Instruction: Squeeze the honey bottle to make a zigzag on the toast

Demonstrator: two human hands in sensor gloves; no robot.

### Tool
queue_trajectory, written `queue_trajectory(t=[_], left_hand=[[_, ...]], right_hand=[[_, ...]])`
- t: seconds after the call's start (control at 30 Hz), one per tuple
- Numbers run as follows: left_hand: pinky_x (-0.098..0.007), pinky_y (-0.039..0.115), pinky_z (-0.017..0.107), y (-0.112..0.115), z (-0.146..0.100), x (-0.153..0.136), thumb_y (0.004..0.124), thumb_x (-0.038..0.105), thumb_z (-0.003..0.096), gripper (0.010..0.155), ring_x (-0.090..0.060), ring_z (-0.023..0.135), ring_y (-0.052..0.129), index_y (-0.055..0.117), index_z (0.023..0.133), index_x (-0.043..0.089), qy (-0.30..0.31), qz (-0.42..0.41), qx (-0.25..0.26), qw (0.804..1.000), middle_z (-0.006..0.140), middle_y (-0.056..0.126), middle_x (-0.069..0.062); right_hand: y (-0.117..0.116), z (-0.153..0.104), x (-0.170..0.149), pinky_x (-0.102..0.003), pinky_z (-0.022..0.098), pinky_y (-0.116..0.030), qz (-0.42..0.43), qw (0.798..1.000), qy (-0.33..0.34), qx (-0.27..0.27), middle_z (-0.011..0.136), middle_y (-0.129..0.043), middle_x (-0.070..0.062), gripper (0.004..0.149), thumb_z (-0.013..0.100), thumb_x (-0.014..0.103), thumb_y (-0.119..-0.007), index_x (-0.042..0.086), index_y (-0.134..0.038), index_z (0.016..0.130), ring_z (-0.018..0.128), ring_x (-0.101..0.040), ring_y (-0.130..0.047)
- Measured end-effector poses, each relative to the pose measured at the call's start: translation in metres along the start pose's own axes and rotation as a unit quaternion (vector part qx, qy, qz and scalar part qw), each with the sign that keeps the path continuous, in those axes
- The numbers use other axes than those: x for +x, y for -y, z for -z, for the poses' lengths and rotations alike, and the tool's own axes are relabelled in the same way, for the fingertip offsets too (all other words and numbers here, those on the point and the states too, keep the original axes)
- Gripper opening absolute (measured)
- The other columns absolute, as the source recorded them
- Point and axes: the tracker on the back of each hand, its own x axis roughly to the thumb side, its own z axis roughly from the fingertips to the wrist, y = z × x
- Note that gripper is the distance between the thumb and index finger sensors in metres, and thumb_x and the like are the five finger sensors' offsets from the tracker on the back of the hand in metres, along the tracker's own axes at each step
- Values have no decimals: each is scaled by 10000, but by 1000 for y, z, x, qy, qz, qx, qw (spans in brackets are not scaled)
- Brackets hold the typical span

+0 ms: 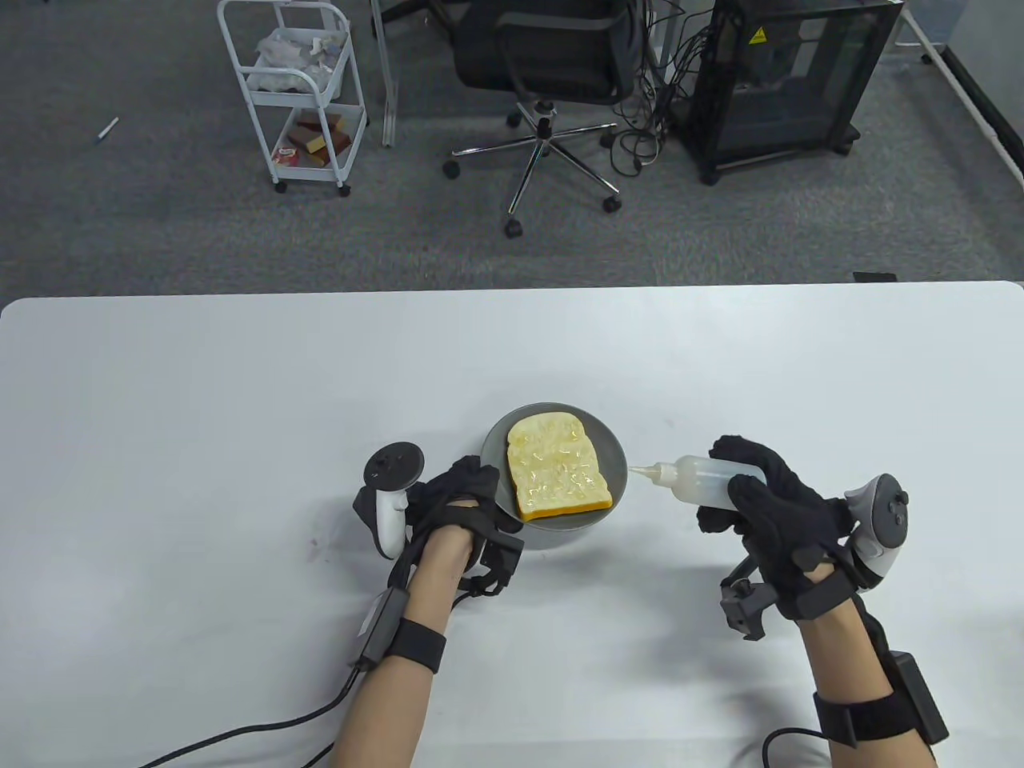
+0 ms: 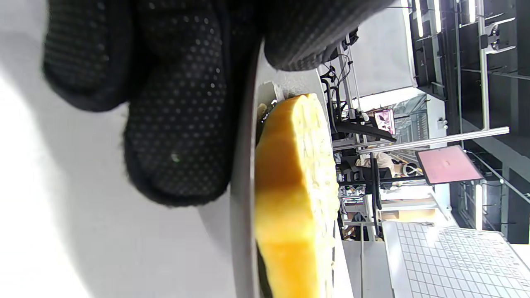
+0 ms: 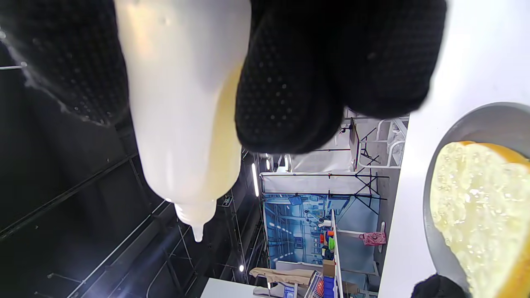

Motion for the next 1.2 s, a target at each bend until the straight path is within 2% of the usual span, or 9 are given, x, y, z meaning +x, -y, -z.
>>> queue_trajectory(t=[0.27, 0.77, 1.0, 1.1, 1.2], left_hand=[[-417, 919, 372, 2, 14, 0, 736, 297, 570, 492, -255, 393, 1185, 662, 990, 53, -13, 12, 24, 1000, 662, 1039, -198], [-426, 916, 362, 5, 23, -2, 740, 307, 571, 492, -267, 391, 1183, 670, 988, 54, -28, 19, 23, 999, 665, 1044, -199], [-472, 895, 394, -4, 1, 4, 761, 298, 555, 519, -340, 452, 1164, 679, 967, -7, -2, 71, 68, 995, 704, 1011, -269], [-485, 885, 404, -17, -18, 8, 762, 308, 553, 528, -359, 481, 1150, 670, 964, -10, 25, 66, 94, 993, 738, 978, -290], [-505, 880, 378, -40, -46, 20, 783, 320, 549, 536, -372, 445, 1146, 682, 959, -10, 74, 72, 120, 987, 736, 972, -295]], right_hand=[[4, 0, 1, -445, 353, -904, 11, 1000, 4, -2, 733, -945, -204, 761, 465, 571, -908, 52, -700, 981, 414, -256, -1051], [1, 0, -2, -444, 349, -907, 14, 1000, -4, 6, 726, -951, -201, 764, 465, 575, -908, 42, -708, 974, 408, -255, -1055], [2, -1, -2, -446, 347, -905, 0, 1000, -6, 0, 725, -951, -201, 764, 465, 576, -907, 43, -707, 974, 404, -257, -1054], [2, -1, -3, -445, 348, -906, -2, 1000, -6, 3, 725, -952, -200, 767, 465, 578, -907, 41, -707, 975, 406, -256, -1054], [0, 0, -5, -446, 347, -905, -3, 1000, -10, 8, 724, -952, -200, 767, 466, 578, -906, 40, -706, 975, 405, -256, -1054]])
